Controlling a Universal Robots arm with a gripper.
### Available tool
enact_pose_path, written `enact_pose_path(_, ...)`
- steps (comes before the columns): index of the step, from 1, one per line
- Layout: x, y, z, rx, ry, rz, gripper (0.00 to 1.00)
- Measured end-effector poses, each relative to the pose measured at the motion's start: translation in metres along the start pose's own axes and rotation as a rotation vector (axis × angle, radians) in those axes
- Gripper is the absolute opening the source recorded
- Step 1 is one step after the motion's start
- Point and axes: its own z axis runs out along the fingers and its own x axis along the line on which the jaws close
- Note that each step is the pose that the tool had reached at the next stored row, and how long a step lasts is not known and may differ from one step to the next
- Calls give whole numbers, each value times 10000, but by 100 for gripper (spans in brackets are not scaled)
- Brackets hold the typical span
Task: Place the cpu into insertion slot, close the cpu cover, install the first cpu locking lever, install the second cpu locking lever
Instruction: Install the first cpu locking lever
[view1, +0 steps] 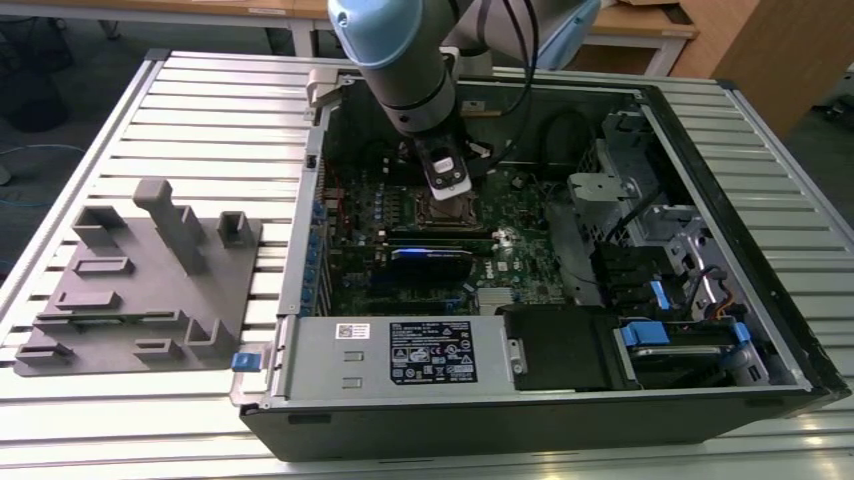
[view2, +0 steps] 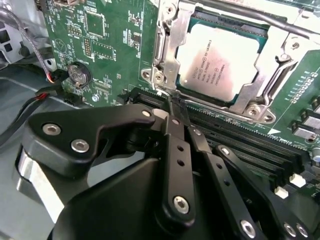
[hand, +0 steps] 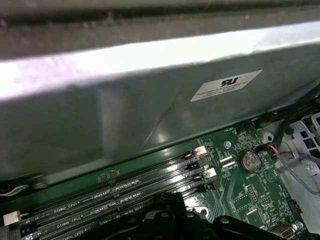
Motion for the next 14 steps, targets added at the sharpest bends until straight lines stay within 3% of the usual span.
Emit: enact_pose_path(14,-55,-9,-18,-14,6,6,10)
